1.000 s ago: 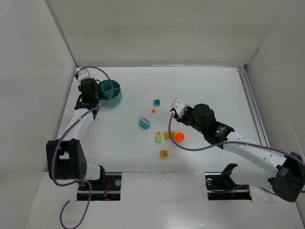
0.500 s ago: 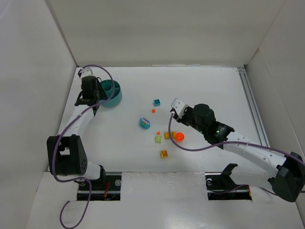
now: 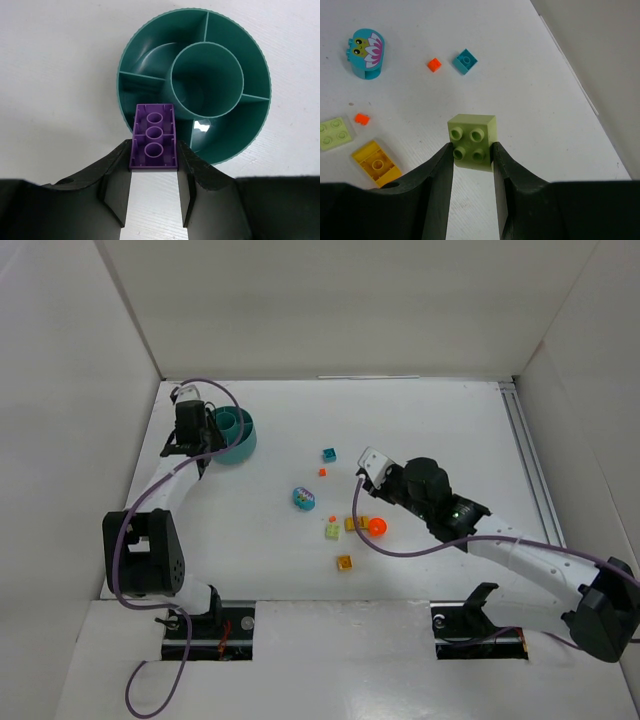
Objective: Sort the legos into containers by color
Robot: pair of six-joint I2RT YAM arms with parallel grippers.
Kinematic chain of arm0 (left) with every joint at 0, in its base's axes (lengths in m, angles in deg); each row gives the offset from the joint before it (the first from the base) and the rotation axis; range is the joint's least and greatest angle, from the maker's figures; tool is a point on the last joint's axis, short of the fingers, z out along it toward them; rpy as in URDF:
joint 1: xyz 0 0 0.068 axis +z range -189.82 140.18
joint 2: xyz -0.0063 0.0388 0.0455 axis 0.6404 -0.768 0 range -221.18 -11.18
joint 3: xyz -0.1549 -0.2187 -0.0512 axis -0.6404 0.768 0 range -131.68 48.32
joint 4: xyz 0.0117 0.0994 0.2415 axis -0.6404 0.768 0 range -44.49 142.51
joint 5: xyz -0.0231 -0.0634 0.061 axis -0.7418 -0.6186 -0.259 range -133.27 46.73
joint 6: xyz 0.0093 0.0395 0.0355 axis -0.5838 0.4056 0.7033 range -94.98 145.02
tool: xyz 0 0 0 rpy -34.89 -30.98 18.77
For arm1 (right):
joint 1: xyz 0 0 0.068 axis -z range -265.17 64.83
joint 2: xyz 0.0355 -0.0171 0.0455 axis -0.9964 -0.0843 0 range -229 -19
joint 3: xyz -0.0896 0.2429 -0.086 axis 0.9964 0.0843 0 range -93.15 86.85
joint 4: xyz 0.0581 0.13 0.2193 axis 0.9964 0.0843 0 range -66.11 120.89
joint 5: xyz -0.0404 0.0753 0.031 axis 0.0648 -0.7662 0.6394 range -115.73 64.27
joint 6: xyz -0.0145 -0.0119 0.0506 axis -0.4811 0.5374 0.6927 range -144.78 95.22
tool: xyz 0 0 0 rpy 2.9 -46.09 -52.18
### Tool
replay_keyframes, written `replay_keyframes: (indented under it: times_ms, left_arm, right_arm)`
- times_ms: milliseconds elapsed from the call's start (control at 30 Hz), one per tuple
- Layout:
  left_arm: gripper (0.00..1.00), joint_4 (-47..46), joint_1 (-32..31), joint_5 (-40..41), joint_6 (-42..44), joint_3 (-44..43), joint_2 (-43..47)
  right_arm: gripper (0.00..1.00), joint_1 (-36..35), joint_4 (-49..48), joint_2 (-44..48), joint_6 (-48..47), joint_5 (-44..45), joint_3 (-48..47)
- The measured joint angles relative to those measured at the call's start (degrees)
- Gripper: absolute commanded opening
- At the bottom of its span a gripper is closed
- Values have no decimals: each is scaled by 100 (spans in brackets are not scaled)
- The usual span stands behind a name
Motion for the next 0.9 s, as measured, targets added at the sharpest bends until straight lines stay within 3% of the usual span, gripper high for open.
replay_keyframes:
  times_ms: [133, 400, 567, 900]
  left_arm:
    - [1, 4, 11, -15, 9, -28, -17]
    - [14, 7, 37, -26, 52, -101, -153]
    - [37, 61, 39, -57, 87, -184, -203]
    - [52, 63, 39, -197, 103, -190, -205]
  right_arm:
    - [12, 31, 7, -81, -4, -2, 0]
    - [12, 31, 7, -164, -4, -22, 0]
    - [12, 31, 7, -164, -4, -22, 0]
    - [12, 31, 7, -162, -11, -22, 0]
